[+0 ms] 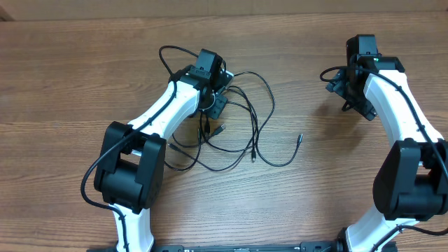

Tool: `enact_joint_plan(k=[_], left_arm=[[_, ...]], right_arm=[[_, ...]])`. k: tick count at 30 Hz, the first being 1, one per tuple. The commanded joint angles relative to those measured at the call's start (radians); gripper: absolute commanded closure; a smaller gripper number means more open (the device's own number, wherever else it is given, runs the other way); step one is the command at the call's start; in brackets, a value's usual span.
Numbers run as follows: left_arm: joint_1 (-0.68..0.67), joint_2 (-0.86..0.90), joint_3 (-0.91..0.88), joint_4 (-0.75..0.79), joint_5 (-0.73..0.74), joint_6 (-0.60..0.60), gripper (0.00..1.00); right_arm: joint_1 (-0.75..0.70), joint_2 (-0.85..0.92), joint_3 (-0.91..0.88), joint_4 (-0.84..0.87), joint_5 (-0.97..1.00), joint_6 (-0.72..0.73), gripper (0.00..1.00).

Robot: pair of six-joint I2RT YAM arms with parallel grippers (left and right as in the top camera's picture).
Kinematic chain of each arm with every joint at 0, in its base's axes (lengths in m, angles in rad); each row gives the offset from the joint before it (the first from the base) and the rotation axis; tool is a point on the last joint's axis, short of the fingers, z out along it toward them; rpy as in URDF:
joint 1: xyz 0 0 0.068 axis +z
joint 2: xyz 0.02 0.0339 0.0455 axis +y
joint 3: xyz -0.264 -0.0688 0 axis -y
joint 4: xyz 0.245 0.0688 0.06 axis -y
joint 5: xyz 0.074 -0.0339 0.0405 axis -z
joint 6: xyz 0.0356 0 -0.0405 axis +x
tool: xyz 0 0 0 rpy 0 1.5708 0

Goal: Untangle cables

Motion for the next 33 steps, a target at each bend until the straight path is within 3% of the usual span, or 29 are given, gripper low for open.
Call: enact_joint_plan(k=[1,7,12,16,30,33], left_arm=[[-0.006,0.006,-0.017,0.019,0.002,0.1,0.59],[-0.006,0.006,-0.06,0.071,-0.027,0.111,0.56],[-0.006,0.006,-0.115,0.158,-0.027,0.218,0.57],[-0.006,0.006,-0.144,0.234,-0.028,0.281,0.52],[0.011,0.081,-0.159,0.283,-0.028,0.33,0.58],[0.015,0.124,-0.159,0.281,-0.03,0.371,0.73]], right_arm=[[0.0,-0.008,-0.002,0.005,0.01,0.007,0.0],[0.0,-0.008,-0.002,0.005,0.01,0.007,0.0],[0.0,-0.008,-0.002,0.005,0.01,0.007,0.0],[0.0,-0.008,-0.002,0.005,0.01,0.007,0.0],[0.0,-0.008,-0.002,0.005,0.01,0.007,0.0],[0.0,-0.008,-0.002,0.005,0.01,0.007,0.0]])
